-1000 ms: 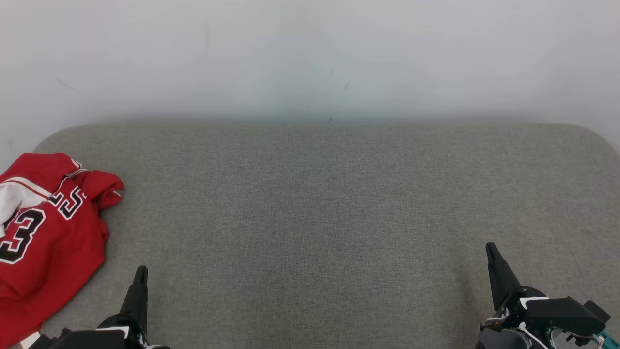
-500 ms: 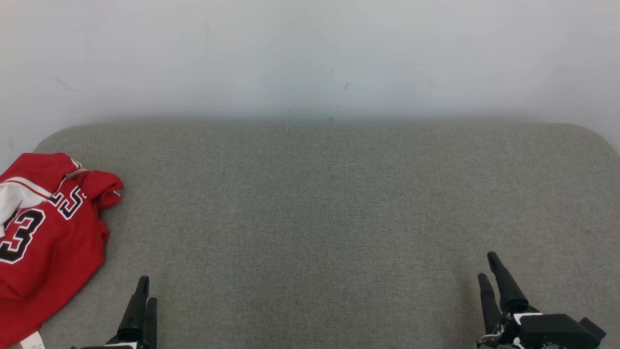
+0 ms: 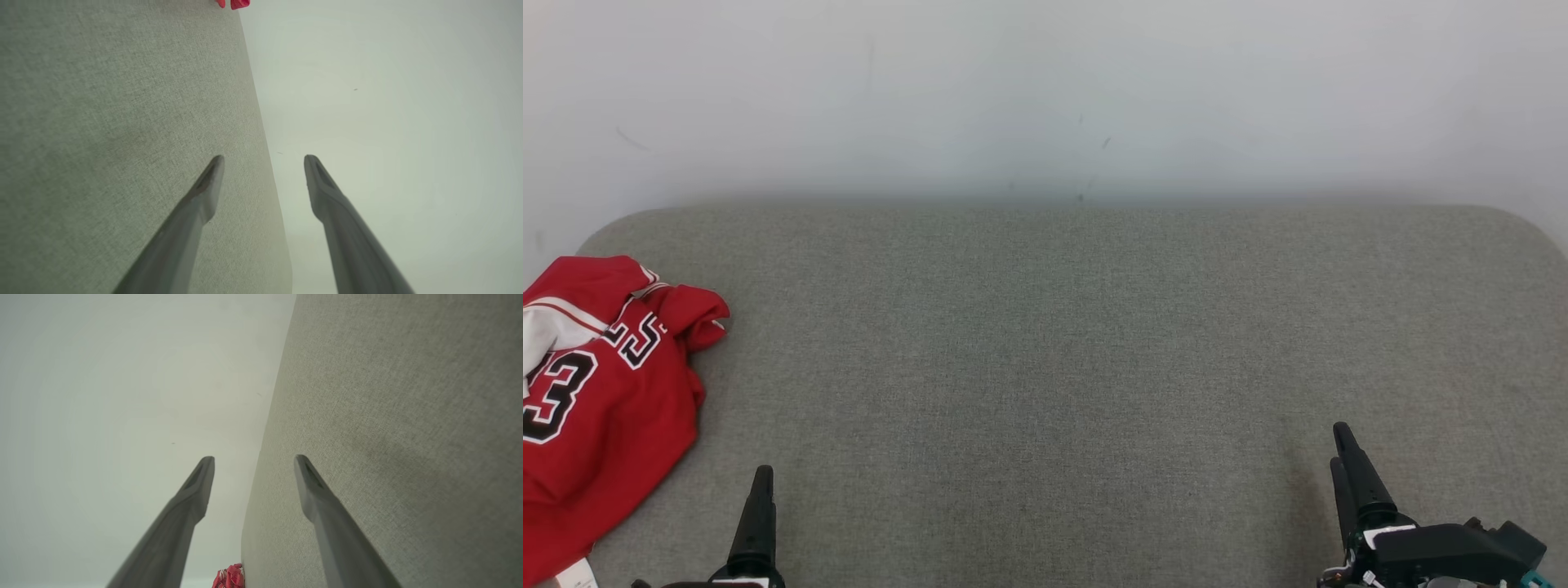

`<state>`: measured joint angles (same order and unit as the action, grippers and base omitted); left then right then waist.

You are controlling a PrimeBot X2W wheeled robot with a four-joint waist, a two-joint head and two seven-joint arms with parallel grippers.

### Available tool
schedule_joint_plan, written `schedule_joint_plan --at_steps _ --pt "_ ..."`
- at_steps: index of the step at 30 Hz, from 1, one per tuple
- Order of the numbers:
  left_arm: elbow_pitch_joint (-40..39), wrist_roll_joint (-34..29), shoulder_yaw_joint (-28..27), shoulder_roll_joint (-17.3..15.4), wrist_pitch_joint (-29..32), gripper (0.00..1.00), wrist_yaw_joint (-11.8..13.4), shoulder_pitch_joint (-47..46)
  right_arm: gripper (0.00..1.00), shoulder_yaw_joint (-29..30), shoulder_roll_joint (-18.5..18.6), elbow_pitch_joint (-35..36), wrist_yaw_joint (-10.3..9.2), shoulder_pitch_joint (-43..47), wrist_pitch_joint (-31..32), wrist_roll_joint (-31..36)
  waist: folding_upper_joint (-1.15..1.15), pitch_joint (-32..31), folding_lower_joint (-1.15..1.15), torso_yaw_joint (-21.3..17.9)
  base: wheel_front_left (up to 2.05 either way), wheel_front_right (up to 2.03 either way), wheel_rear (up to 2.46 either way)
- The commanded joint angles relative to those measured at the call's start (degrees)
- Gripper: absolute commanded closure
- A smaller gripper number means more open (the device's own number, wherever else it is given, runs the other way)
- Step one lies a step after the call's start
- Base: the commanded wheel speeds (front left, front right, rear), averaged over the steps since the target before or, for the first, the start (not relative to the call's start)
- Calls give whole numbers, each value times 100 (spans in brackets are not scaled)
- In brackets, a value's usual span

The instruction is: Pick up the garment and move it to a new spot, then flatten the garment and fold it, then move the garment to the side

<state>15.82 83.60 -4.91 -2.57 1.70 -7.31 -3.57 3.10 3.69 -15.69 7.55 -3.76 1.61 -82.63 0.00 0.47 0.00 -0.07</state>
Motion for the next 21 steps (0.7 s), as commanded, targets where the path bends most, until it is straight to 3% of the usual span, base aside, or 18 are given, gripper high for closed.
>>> schedule_joint_plan --at_steps 1,21 --pt "-103 -294 10 -49 -79 0 -10 -49 0 -32 50 92 -2 -109 -77 257 0 3 0 0 0 0 0" --pt "-59 -2616 119 -83 -500 0 -14 85 0 -127 27 -48 -4 -71 -499 2170 0 17 0 8 0 0 0"
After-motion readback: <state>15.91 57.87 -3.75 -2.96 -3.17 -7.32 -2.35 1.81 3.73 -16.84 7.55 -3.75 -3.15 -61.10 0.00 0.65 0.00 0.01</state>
